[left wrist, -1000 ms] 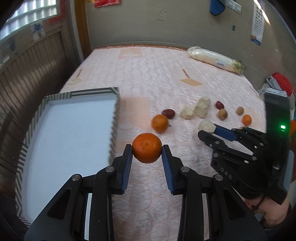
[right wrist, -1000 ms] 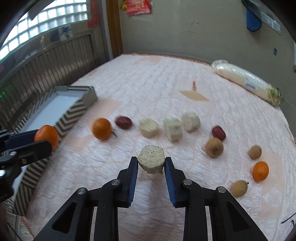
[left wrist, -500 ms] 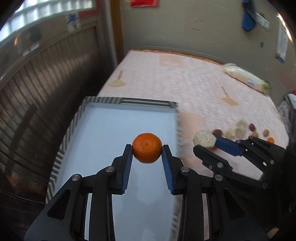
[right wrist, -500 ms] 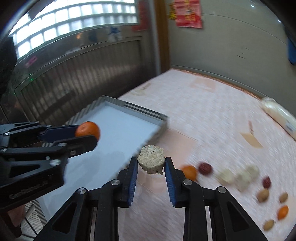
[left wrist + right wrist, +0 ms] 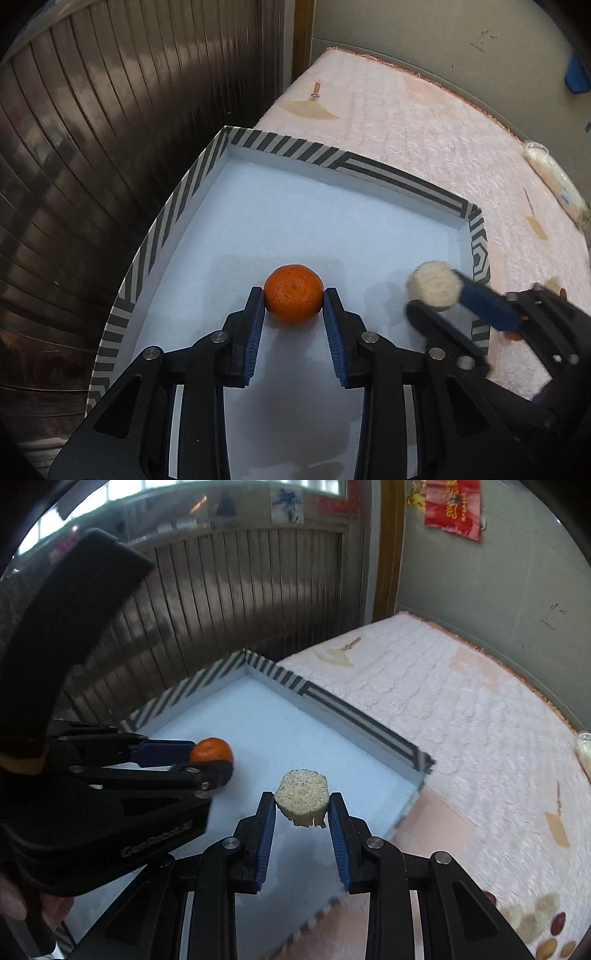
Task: Organize fruits
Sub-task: 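Carry both items into the striped tray and open both tools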
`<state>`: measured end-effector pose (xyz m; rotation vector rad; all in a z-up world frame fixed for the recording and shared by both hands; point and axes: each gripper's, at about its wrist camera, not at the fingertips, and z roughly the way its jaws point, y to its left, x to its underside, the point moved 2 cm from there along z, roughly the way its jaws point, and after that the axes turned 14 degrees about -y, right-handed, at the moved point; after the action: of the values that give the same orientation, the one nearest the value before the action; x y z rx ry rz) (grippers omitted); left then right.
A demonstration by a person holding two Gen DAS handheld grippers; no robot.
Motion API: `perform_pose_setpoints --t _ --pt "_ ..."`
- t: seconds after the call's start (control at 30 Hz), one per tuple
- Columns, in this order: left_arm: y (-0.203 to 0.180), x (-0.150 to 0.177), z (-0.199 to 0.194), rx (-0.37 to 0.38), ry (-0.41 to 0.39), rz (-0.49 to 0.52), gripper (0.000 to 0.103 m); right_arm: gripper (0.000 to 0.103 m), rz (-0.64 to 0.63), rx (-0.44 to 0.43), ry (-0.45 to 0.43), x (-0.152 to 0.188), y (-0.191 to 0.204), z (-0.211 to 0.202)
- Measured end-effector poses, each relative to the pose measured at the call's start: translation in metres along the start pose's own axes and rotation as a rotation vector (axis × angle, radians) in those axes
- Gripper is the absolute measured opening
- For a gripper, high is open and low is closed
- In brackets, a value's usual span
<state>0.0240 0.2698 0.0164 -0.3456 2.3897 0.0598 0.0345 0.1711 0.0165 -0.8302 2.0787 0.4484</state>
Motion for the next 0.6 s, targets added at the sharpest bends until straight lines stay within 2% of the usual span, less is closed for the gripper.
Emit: perform_pose_setpoints --t 0.13,0.23,0.33,0.47,0.5,0.53,0.6 --pt "0.0 -0.001 0.001 -0.036 -0.007 0.003 0.032 0.028 0.0 -0.012 0.031 0.005 -0.001 0.015" --pt "0.004 0.001 0.001 -0.023 -0.008 -0.035 0.032 0.029 -0.004 -0.026 0.034 0.007 0.001 0.022" --pt "0.005 0.002 -0.001 -0.021 -0.008 -0.041 0.034 0.042 -0.011 -0.036 0.03 0.009 0.003 0.019" --pt "0.002 0.003 -0.014 -0.025 -0.043 -0.04 0.034 0.044 0.025 -0.043 -0.022 0.006 0.004 -0.002" --pt "0.001 0.003 -0.02 -0.024 -0.063 -0.043 0.038 0.044 0.034 -0.035 -0.041 0.006 0.002 -0.012" --pt "-0.001 0.003 -0.027 -0.023 -0.082 -0.04 0.051 0.044 0.039 -0.032 -0.05 0.006 0.001 -0.017" --pt "-0.008 0.004 -0.042 -0.008 -0.13 -0.03 0.07 0.044 0.055 -0.016 -0.08 0.007 -0.003 -0.036"
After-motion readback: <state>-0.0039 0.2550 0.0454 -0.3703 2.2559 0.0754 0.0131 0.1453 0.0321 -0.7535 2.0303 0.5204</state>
